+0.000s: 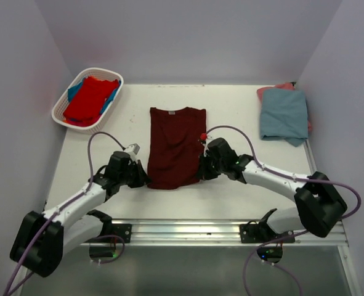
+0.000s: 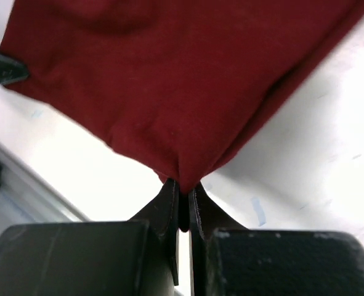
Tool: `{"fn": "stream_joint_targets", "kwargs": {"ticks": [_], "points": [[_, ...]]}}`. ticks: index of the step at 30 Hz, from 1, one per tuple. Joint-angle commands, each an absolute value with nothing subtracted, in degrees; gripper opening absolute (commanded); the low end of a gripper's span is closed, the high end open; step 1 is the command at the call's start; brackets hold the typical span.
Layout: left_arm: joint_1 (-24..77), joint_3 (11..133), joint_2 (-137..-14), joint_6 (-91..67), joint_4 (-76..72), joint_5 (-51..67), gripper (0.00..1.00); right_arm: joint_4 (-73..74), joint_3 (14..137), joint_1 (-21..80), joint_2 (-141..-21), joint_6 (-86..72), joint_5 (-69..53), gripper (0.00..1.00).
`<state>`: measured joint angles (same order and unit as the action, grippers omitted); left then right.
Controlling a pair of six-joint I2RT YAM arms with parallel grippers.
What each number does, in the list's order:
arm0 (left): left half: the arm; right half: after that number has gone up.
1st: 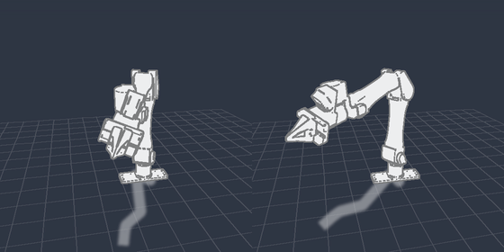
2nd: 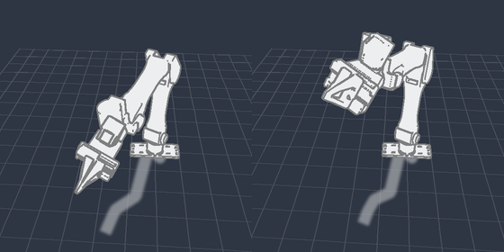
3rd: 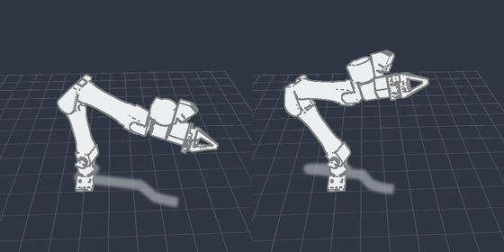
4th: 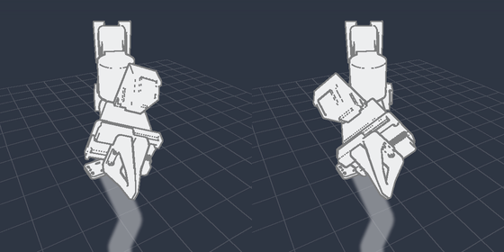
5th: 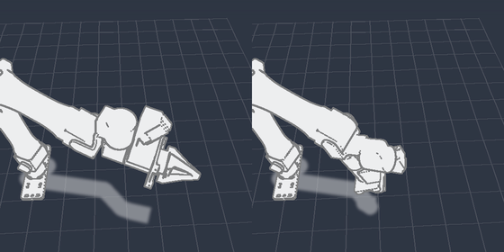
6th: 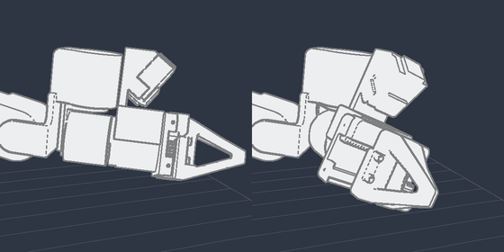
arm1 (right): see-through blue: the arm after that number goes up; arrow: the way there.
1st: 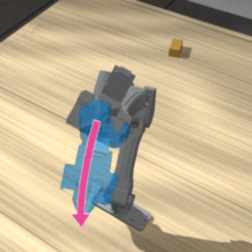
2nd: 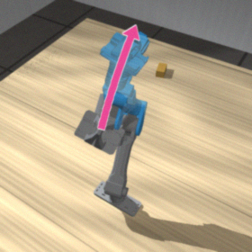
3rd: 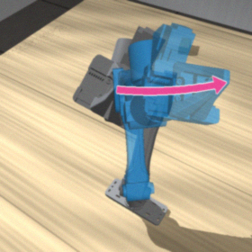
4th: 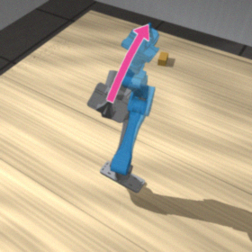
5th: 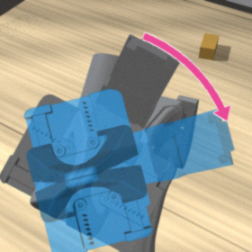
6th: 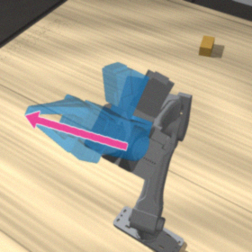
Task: Fold and stack the t-shirts
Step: Grab one side of the 2/3 rectangular tshirt with both arms
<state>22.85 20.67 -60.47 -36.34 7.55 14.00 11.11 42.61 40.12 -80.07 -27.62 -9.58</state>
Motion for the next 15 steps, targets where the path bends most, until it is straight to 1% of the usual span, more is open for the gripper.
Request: {"fn": "stream_joint_targets", "kwargs": {"ticks": [1,2,5,7,10,14,15], "points": [[24.6,21.6,-50.6,-36.6,17.9,18.7,0.0,14.8,40.6,44.2,-73.7,-30.8,-9.6,0.0],[26.0,22.3,-46.2,-37.3,18.7,18.9,0.0,15.7,39.9,45.1,-72.3,-31.5,-9.9,0.0],[28.4,25.1,-40.2,-40.7,23.3,19.2,0.0,19.0,40.2,49.6,-67.1,-34.4,-7.7,0.0],[29.1,26.7,-38.5,-41.8,26.5,18.6,0.0,20.9,41.0,52.0,-64.6,-35.9,-6.4,0.0],[29.4,30.0,-36.8,-41.7,30.0,16.3,0.0,24.5,43.0,52.7,-60.6,-36.7,-3.2,0.0],[29.4,32.0,-37.7,-40.6,29.4,10.7,0.0,27.1,46.0,52.6,-57.9,-36.9,6.4,0.0],[29.4,32.0,-38.3,-40.0,28.4,8.5,0.0,27.3,46.6,52.6,-58.4,-36.9,12.2,0.0]]}}
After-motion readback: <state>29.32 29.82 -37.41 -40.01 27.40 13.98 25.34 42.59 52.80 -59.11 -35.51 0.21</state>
